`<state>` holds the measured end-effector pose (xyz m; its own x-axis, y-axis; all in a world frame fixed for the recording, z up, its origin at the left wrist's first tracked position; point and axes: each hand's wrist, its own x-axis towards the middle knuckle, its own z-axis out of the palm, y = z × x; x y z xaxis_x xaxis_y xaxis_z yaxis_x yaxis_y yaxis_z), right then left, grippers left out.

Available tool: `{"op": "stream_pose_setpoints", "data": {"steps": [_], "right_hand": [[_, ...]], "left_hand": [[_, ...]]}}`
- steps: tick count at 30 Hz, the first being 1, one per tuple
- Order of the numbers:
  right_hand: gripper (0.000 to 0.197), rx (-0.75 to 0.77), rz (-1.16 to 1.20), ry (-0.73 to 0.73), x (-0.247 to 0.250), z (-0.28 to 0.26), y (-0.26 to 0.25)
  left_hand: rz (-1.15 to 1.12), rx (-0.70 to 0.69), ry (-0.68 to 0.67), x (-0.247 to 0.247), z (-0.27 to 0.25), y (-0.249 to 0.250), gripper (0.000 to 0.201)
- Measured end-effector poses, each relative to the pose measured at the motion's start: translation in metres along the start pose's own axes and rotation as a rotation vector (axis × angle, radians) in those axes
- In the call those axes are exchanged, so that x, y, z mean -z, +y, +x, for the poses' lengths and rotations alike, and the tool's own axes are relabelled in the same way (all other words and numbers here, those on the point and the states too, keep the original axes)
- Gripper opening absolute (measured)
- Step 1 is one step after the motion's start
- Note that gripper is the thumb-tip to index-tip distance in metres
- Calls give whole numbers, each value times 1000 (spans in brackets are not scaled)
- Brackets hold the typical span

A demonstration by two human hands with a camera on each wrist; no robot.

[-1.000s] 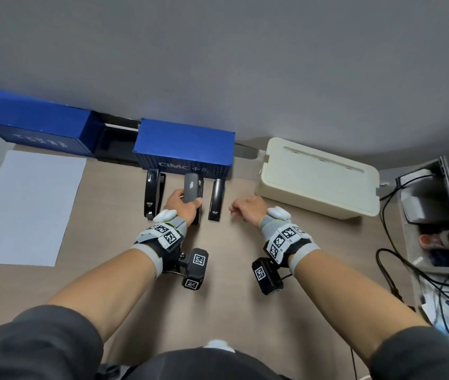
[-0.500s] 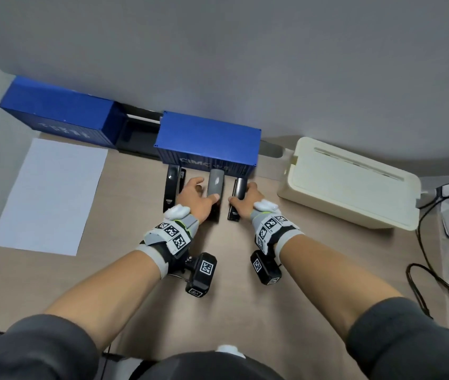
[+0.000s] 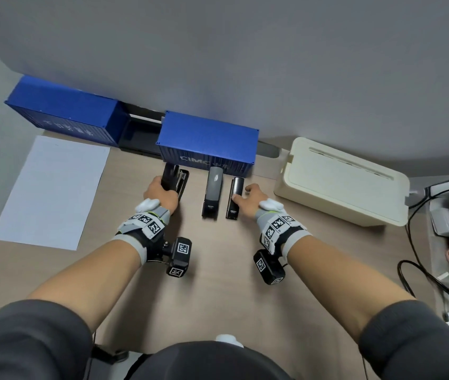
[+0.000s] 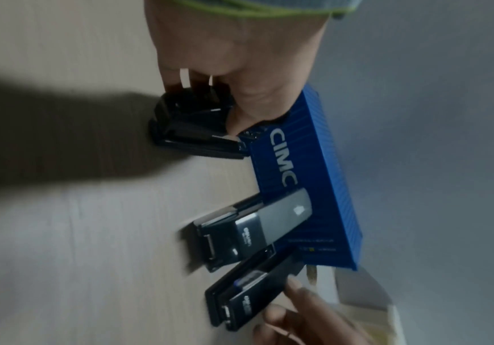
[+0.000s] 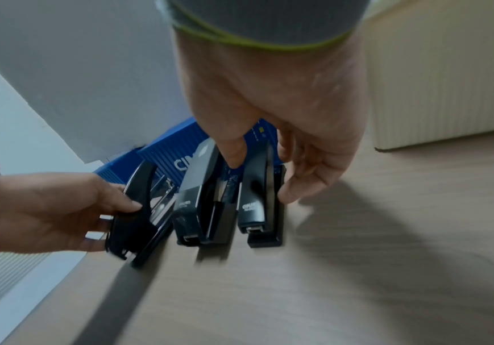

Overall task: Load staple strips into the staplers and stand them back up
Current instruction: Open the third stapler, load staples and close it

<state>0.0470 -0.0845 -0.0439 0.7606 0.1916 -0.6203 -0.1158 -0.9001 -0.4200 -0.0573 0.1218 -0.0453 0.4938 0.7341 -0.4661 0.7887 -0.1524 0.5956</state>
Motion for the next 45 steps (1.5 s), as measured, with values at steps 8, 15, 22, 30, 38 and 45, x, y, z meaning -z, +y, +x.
{"op": "stream_pose_setpoints", "data": {"steps": [8, 15, 22, 30, 38, 45], "right_hand": [[36, 168, 213, 29, 7, -30, -4], [35, 372, 418, -220, 10, -82, -8], [3, 409, 554, -291, 21, -109, 33], [11, 405, 682, -266, 26, -129, 63], [6, 372, 648, -157, 29, -140, 77], [7, 390, 675, -69, 26, -140, 78]], "left_hand": [[-267, -96, -8, 30, -39, -3, 20], [-278, -277, -264, 23, -94, 17, 19], [-375, -269, -446, 3, -135, 17, 26], [-425, -227, -556, -11, -155, 19, 27], [-358, -305, -559, -10, -168, 21, 27], [-345, -311, -552, -9, -175, 21, 32]]}}
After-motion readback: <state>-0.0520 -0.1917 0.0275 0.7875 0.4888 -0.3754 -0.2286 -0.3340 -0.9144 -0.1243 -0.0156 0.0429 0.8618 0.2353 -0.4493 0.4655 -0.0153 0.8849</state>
